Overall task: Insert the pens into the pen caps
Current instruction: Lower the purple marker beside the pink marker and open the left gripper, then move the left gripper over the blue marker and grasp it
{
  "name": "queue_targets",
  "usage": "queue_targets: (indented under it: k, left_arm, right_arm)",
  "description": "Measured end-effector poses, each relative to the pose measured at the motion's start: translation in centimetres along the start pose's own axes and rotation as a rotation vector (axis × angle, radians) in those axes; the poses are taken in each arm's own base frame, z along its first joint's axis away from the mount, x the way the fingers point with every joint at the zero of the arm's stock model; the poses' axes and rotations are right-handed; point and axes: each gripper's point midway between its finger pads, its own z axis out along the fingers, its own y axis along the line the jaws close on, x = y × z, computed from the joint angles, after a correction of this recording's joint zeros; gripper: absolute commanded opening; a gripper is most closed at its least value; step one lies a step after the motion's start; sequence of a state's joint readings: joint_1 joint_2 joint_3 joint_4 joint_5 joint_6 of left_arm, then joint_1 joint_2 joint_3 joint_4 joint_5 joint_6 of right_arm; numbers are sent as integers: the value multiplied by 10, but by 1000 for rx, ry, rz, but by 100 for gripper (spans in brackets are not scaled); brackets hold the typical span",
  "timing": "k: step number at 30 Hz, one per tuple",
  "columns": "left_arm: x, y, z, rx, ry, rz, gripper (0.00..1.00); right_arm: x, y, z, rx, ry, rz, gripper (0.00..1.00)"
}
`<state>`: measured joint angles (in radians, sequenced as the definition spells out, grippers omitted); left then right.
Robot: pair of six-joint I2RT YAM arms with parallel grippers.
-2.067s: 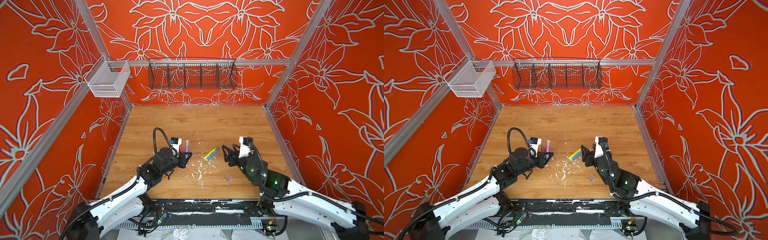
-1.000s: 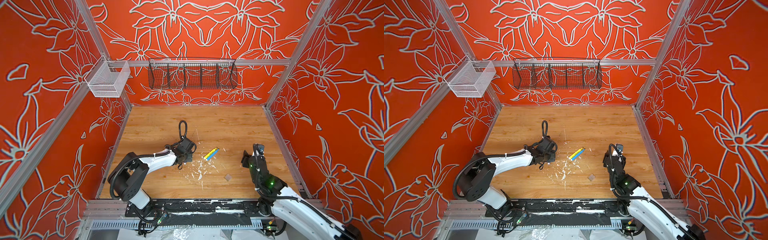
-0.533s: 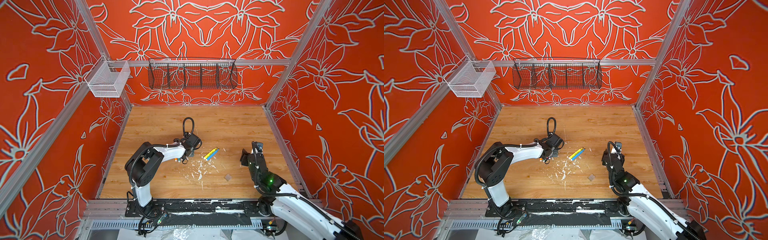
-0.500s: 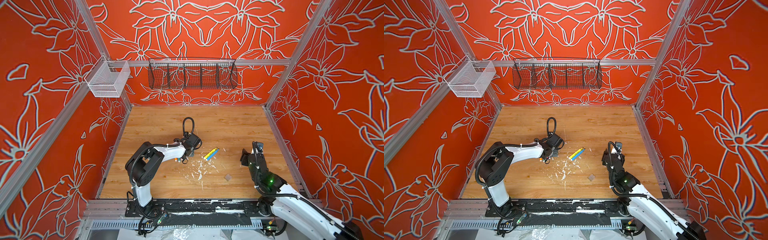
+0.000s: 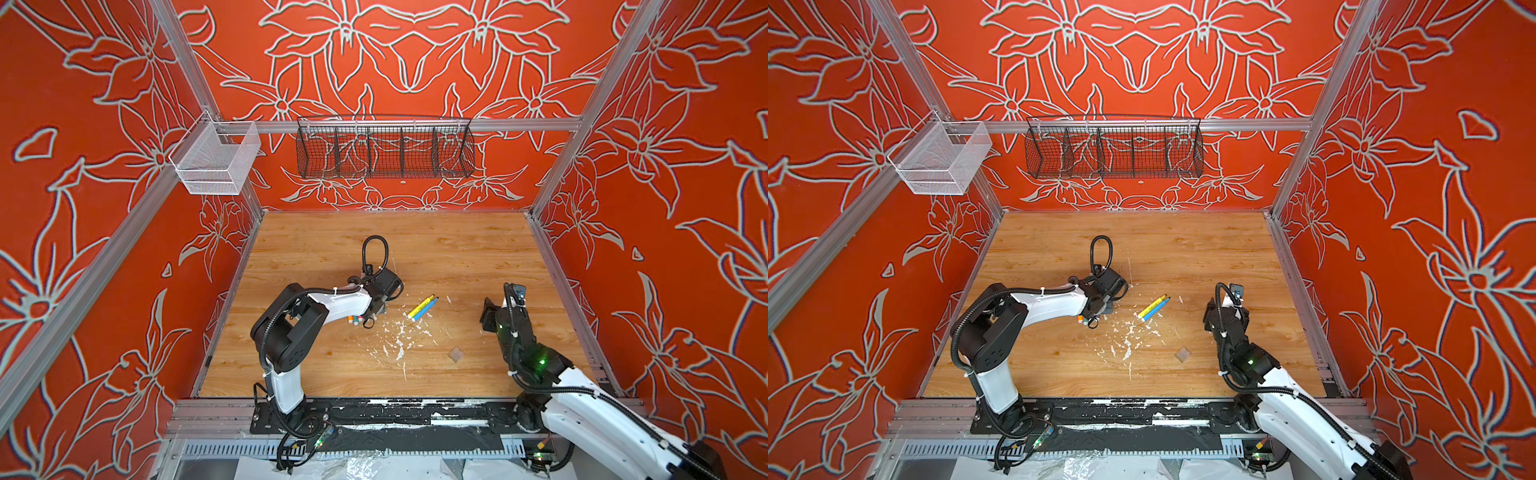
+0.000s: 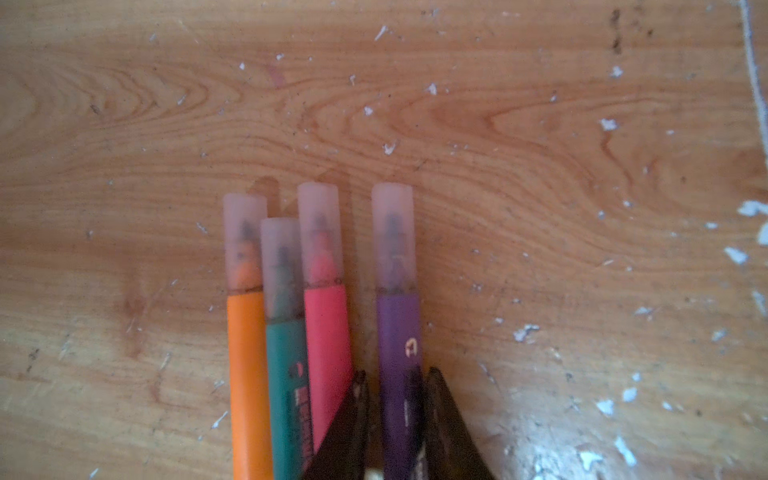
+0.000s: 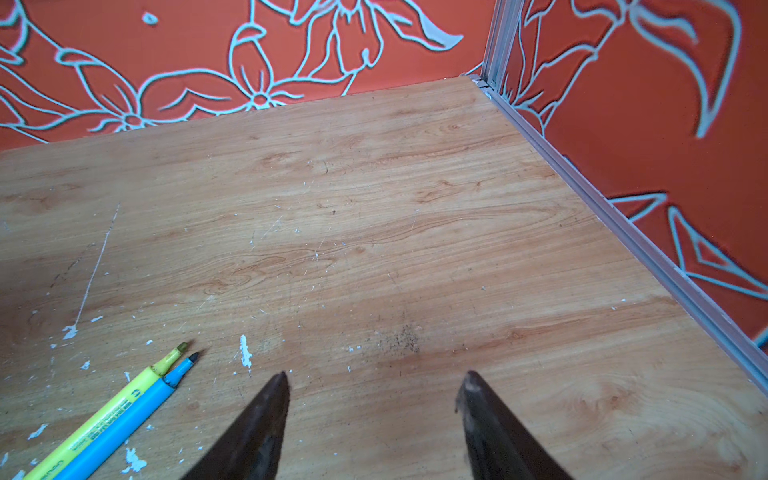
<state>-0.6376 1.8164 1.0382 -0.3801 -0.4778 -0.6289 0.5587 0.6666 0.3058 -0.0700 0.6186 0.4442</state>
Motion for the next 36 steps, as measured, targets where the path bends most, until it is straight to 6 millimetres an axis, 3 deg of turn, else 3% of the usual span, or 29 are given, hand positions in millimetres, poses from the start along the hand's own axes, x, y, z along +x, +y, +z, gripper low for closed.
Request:
queue_targets:
  k: [6,10,14,19,25,36]
  left_arm:
    - [-5,-1,-12,29,-8,-4,23]
    - [-18,-9,-44,94,-66,17,27]
    - [-25,-35,-90,209,-157,92,28]
    - [-7,-91,-130,421,-198,239,28]
    - [15,-129,-119,495,-128,355,28]
    - [31,-169,-86,484,-32,442,27]
  right_arm:
    - [0,0,0,-1,-1,0,67]
    - [1,0,0,-1,2,-2,67]
    - [3,0,1,2,10,-8,67]
    - [3,0,2,2,11,-9,67]
    - [3,1,1,-2,12,-9,67]
    - [7,4,3,-14,28,-21,67]
